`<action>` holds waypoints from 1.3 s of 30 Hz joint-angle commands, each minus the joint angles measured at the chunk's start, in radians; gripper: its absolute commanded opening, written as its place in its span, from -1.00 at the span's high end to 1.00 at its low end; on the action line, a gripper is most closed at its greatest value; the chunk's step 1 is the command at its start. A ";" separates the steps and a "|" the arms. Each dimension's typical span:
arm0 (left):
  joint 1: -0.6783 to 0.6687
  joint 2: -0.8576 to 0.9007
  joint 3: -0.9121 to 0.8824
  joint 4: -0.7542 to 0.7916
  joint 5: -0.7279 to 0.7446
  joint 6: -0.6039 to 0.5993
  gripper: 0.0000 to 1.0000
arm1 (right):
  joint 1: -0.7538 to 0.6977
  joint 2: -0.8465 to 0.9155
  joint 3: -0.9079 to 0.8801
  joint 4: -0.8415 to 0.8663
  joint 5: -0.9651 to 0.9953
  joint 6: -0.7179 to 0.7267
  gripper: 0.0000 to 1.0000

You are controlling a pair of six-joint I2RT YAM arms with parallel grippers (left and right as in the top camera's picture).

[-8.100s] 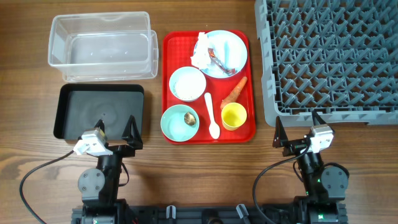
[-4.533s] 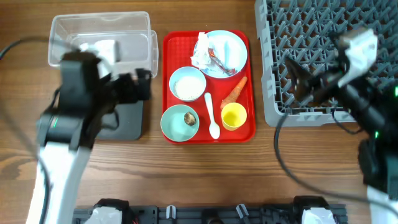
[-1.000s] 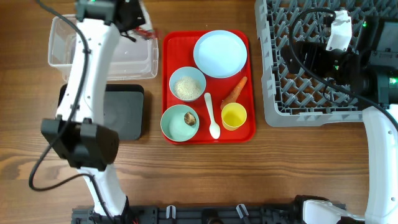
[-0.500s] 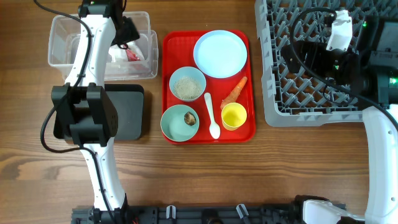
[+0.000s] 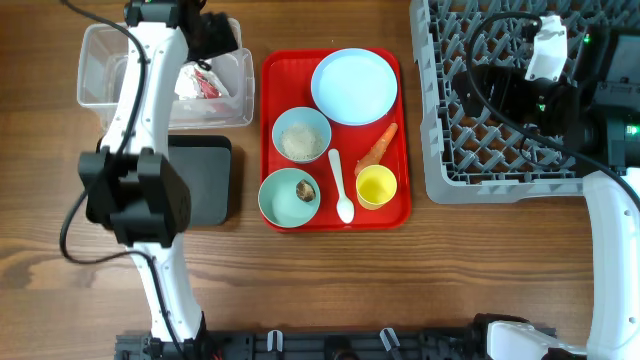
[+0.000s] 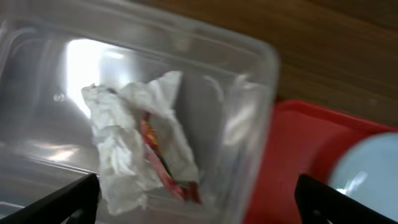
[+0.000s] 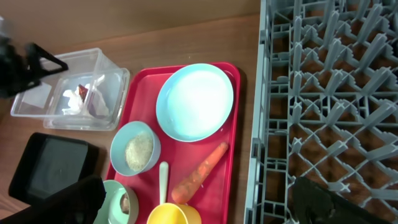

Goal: Sort waste into correct bins and load items into the dishwasher rack
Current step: 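Move the left gripper to the white rice bowl and grasp its rim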

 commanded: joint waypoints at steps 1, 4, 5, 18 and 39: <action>-0.106 -0.119 0.007 -0.031 0.090 0.080 -0.99 | -0.004 -0.013 0.021 0.008 0.009 0.014 -1.00; -0.192 -0.117 0.007 -0.100 0.154 0.080 -1.00 | -0.004 -0.011 0.021 0.015 0.010 0.014 -0.99; -0.212 -0.117 0.007 -0.127 0.159 0.080 -0.99 | -0.004 -0.011 0.021 0.018 0.010 0.013 -1.00; -0.341 -0.117 -0.011 -0.448 0.142 -0.065 -1.00 | -0.004 0.008 0.021 0.019 0.009 0.014 -0.99; -0.528 -0.117 -0.371 -0.389 -0.038 -0.191 -0.88 | -0.004 0.039 0.021 -0.005 0.010 0.010 -0.99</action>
